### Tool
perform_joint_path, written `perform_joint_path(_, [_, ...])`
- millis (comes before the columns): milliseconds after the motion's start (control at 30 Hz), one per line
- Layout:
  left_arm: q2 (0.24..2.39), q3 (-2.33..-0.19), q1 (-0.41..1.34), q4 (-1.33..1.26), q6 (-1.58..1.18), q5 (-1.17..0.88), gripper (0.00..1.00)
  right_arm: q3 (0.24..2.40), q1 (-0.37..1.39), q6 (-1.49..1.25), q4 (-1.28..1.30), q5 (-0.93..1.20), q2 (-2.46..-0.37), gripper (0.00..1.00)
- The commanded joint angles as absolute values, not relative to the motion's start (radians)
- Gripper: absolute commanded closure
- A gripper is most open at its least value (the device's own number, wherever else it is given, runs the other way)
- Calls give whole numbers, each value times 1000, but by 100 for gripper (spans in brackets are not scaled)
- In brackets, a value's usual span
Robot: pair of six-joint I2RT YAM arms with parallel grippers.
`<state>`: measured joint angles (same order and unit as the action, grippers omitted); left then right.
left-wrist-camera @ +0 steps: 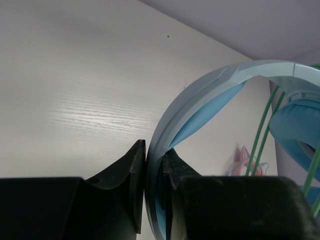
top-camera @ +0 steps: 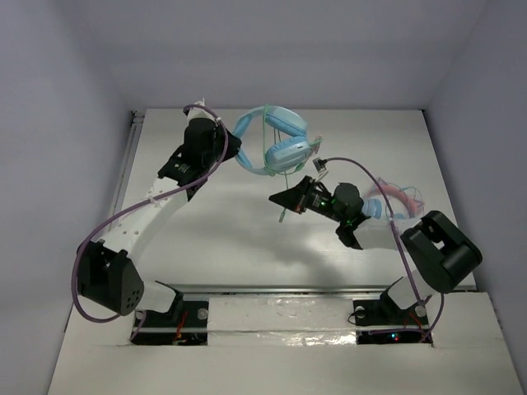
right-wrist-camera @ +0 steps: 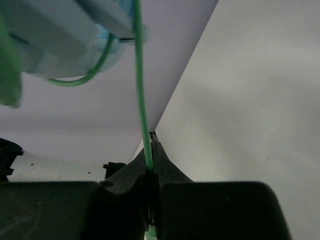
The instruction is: Wrap the headphones
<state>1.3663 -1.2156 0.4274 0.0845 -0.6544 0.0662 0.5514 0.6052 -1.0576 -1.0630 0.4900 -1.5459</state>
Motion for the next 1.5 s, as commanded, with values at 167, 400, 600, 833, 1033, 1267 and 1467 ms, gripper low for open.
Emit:
perform_joint_path(167, [1400, -1071, 446, -333, -844, 244, 100, 486, 734, -1189, -1156, 405, -1552, 86])
perform_joint_path(400, [1450, -890, 509, -391, -864, 284, 100, 453, 781, -1236, -1215, 380, -1624, 82])
perform_joint_path(600, [1459, -746, 541, -428, -867, 319, 100, 448, 790, -1276, -1206, 351, -1626, 79])
perform_joint_path(833, [1482, -673, 578, -437, -861, 293, 100, 538, 790, -1270, -1100, 284, -1644, 65])
perform_joint_path(1033, [1494, -660, 578, -416, -836, 294, 100, 666, 790, -1209, -954, 196, -1667, 46])
perform_joint_path(1267, [1565, -713, 578, -376, -812, 287, 100, 798, 790, -1103, -759, 42, -1686, 33])
perform_joint_path(1467, [1627, -770, 578, -350, -799, 275, 100, 856, 790, -1023, -661, -44, -1686, 34])
